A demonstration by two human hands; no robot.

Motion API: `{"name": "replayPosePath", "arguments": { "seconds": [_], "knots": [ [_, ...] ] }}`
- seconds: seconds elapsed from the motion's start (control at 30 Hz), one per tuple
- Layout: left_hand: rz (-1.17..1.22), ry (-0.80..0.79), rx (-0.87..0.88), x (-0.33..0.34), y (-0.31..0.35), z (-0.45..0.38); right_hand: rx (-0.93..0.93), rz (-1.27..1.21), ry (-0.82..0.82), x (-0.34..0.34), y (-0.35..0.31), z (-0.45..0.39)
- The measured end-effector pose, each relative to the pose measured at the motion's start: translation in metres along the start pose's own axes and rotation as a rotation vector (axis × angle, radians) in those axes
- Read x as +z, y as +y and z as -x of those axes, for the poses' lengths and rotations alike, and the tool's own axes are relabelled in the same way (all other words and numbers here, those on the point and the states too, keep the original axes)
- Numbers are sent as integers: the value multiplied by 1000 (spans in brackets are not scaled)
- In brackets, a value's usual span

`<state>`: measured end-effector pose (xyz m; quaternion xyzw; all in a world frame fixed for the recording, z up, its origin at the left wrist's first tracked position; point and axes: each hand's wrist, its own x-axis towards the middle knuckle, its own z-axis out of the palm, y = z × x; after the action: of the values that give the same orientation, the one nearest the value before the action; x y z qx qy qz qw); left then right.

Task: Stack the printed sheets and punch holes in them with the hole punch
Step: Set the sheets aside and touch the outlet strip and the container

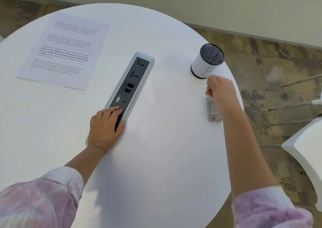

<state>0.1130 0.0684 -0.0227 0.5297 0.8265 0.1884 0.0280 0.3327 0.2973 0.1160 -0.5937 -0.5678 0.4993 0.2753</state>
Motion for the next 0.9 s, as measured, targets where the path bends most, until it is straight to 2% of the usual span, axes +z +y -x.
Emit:
{"name": "replayPosePath", "arguments": {
  "seconds": [0.1,0.37,0.9],
  "knots": [
    [7,-6,-1,0,0,0,-109,145,81,-7,-22,-31],
    [12,-5,-3,0,1,-1,-33,155,197,-14,-27,-91],
    [9,-24,-13,-2,2,-1,-47,219,175,-23,-9,-112]
  ]
}}
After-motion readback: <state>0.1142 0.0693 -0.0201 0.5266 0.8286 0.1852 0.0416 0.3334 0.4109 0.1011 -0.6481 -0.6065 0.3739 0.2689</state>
